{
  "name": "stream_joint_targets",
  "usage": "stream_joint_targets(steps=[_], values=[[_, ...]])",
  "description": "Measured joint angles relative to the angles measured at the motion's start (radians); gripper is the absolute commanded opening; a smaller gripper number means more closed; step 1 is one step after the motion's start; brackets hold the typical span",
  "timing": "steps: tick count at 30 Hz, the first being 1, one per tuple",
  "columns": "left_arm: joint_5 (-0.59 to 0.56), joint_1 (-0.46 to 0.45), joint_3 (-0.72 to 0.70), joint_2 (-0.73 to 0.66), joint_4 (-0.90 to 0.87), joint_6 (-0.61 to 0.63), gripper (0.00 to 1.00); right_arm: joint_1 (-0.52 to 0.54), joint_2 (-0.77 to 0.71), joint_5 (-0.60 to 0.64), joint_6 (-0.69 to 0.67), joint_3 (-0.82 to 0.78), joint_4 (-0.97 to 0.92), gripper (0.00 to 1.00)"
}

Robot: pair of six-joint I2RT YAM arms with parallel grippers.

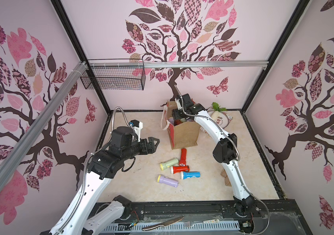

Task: Put the flashlights into the tote bags
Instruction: Place the flashlight in the canvas bag, then pick up the flashlight from the center of the board.

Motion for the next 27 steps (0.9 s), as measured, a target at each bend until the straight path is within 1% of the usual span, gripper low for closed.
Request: stream_joint_targets(steps=[4, 14, 19, 24, 27], values=[[-0.012, 0.0, -0.003, -0.011, -0.017, -0.001, 0.87, 0.0, -0.049, 0.003, 0.01, 0.005, -0.007, 0.8], [-0.013, 0.0, -0.052, -0.072, -0.042, -0.012, 0.87, 0.027, -0.237, 0.017, 0.021, -0.001, -0.057, 0.89], [-0.012, 0.0, -0.083, -0.092, -0.066, -0.016, 0.87, 0.071, -0.335, 0.042, 0.038, -0.058, -0.086, 0.94], [-0.006, 0.0, -0.116, -0.121, -0.083, -0.018, 0.87, 0.122, -0.397, 0.076, 0.063, -0.11, -0.14, 0.96], [0.006, 0.0, -0.139, -0.146, -0.092, -0.022, 0.87, 0.148, -0.445, 0.095, 0.09, -0.172, -0.172, 0.99]])
